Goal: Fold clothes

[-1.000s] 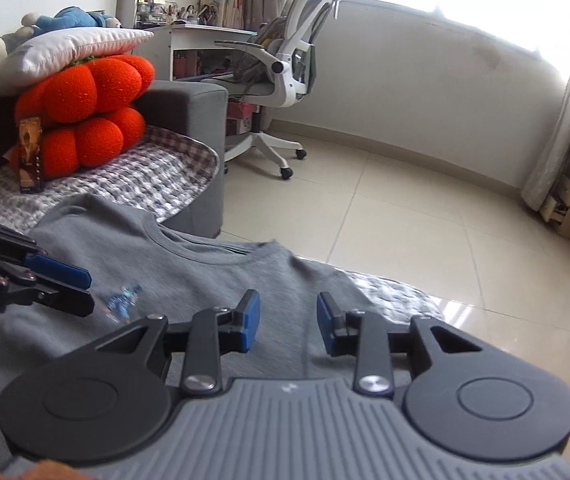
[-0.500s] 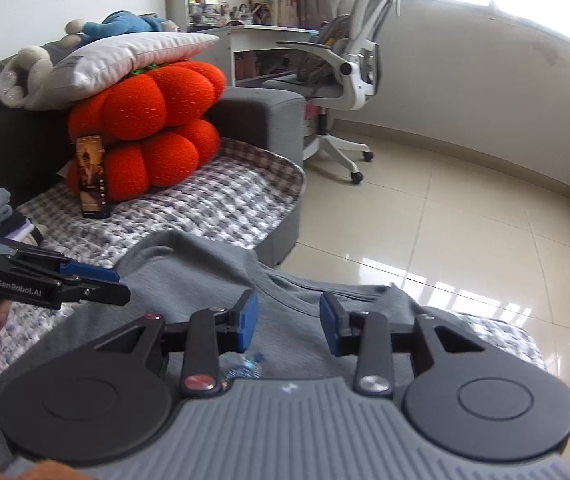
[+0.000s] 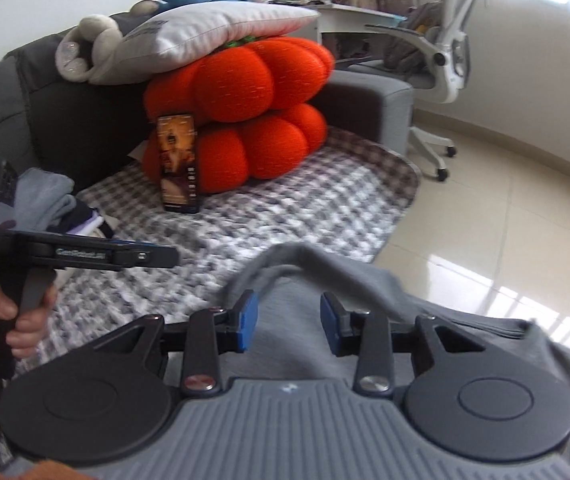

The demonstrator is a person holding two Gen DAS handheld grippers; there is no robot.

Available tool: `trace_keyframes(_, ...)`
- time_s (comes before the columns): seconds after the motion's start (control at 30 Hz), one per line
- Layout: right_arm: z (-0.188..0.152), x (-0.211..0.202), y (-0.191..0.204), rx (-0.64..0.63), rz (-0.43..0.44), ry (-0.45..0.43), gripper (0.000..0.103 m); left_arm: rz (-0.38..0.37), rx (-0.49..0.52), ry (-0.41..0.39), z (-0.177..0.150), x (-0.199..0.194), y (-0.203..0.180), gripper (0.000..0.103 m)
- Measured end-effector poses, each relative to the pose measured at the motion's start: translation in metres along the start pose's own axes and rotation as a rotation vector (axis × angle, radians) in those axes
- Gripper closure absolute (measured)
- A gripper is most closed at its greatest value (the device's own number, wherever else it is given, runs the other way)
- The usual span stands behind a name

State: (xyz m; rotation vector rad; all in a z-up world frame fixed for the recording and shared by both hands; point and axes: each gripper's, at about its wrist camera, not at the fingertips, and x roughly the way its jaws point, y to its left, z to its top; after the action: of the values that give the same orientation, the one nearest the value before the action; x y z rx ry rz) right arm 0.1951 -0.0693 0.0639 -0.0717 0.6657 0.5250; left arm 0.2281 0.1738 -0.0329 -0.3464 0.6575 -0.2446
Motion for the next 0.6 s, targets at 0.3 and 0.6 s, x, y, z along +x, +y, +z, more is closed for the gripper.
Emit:
trace_keyframes(0.3,0.004,0.054,0.035,0.108,0.127,0.028,0.064,0.06,0.012,0.016,-0.008,0.014,0.026,0.052)
trace_keyframes(0.6,-0.025,0.079,0.01,0.284,0.182,0.069,0.064,-0.084,0.077,0.071,-0.02,0.023,0.018,0.059)
